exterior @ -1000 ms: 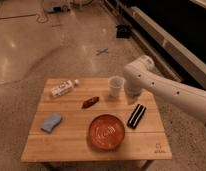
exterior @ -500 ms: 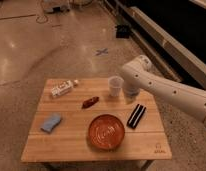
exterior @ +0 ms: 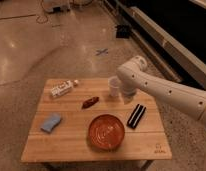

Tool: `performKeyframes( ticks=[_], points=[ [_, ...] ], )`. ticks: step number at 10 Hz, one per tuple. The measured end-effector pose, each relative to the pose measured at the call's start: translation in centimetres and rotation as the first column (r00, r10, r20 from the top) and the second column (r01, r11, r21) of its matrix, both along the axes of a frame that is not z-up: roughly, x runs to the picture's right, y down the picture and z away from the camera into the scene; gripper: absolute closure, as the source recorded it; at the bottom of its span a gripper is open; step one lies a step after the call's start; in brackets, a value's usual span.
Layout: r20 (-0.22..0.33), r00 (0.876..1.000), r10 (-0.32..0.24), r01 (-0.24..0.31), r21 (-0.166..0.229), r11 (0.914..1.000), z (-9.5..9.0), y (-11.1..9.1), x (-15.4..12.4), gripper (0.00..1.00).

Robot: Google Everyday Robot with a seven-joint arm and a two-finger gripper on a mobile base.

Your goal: Drag the pepper across the table

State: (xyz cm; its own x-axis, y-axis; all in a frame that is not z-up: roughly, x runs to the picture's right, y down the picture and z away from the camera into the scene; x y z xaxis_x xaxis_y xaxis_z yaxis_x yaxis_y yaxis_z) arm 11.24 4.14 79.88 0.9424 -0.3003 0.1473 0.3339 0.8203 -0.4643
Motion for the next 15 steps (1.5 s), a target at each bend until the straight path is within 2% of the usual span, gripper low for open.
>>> performKeyframes(
  ticks=[3,4,6,7,9,11,13,15],
  points=[
    [0.002,1.0,-0.003,0.003,-0.003,1.0,0.0,0.2,0.2,0.59],
    [0.01,1.0,-0.014,0.014,0.002,0.9999,0.4,-0.3,-0.6,0.59],
    [0.036,0.998,-0.046,0.046,-0.016,0.9988,1.0,-0.4,-2.5,0.59],
    [0.04,0.997,-0.059,0.06,-0.015,0.9981,1.0,0.0,-2.8,0.59],
    [0.048,0.996,-0.08,0.08,-0.002,0.9968,1.8,-1.0,-4.0,0.59],
    [0.074,0.99,-0.124,0.125,-0.013,0.992,2.3,-1.3,-3.5,0.59],
    [0.079,0.99,-0.12,0.122,-0.013,0.9924,3.8,-0.6,-5.3,0.59],
    [0.08,0.987,-0.137,0.139,-0.019,0.9901,3.9,-1.2,-5.9,0.59]
  ],
)
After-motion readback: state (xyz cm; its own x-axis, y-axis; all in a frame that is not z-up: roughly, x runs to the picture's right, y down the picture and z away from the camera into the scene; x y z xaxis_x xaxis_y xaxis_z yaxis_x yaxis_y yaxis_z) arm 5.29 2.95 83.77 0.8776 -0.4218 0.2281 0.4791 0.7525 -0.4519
